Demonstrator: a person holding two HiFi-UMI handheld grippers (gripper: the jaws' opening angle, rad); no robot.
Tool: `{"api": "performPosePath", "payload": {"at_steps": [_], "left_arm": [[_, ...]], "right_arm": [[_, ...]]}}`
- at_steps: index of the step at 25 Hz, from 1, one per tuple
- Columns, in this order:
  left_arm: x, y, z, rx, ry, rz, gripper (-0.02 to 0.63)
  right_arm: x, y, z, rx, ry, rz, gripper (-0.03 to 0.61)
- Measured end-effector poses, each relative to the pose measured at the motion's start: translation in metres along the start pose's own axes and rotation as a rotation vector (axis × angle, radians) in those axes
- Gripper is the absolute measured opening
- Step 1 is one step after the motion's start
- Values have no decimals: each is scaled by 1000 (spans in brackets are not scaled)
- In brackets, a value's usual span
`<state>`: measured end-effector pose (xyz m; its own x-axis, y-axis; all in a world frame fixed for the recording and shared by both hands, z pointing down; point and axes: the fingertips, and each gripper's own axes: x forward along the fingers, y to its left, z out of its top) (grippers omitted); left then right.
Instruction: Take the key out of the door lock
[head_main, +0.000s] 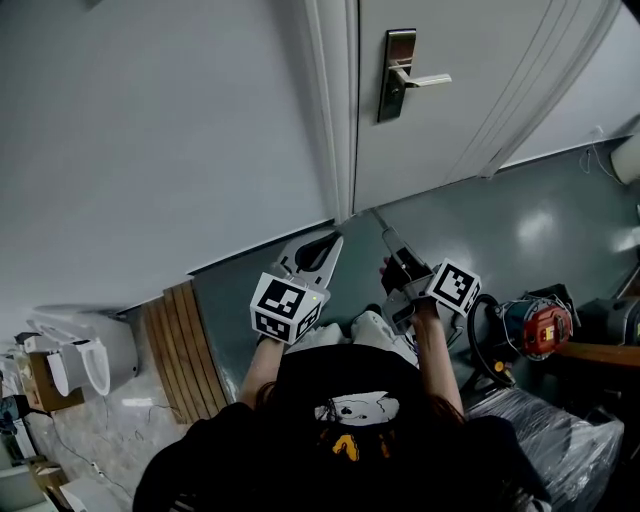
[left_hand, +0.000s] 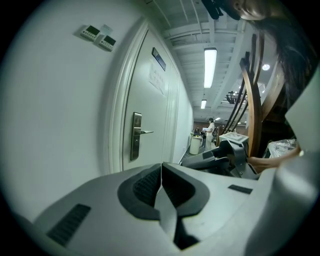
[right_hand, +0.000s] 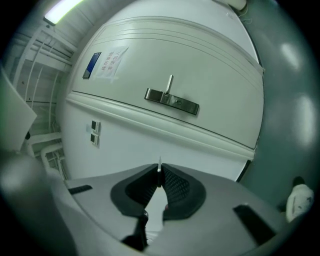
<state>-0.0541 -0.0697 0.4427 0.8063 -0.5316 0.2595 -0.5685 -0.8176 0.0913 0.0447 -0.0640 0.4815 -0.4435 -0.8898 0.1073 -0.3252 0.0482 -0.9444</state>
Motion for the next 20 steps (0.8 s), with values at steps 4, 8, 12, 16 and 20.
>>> {"api": "performPosePath", "payload": {"at_steps": [4,8,12,16,20], "left_arm": [[-18,-4,-7,1,-1,-8,11],[-31,-13,-15,2,-6,-22,11],[-43,-21,-19,7,-14,-35,11],[-51,-24,-19,16,-23,-49,11],[-56,-27,-20,24,-30,-64,11]], "right_arm": [[-6,9,-19,-38,2,4,20],[-14,11,-35,-55,-1,4,20],[-23,14,-49,-83,-2,-5,20],[-26,22,-57,-112,-8,1,20],[-28,26,-63,-142,-16,-6,20]]}}
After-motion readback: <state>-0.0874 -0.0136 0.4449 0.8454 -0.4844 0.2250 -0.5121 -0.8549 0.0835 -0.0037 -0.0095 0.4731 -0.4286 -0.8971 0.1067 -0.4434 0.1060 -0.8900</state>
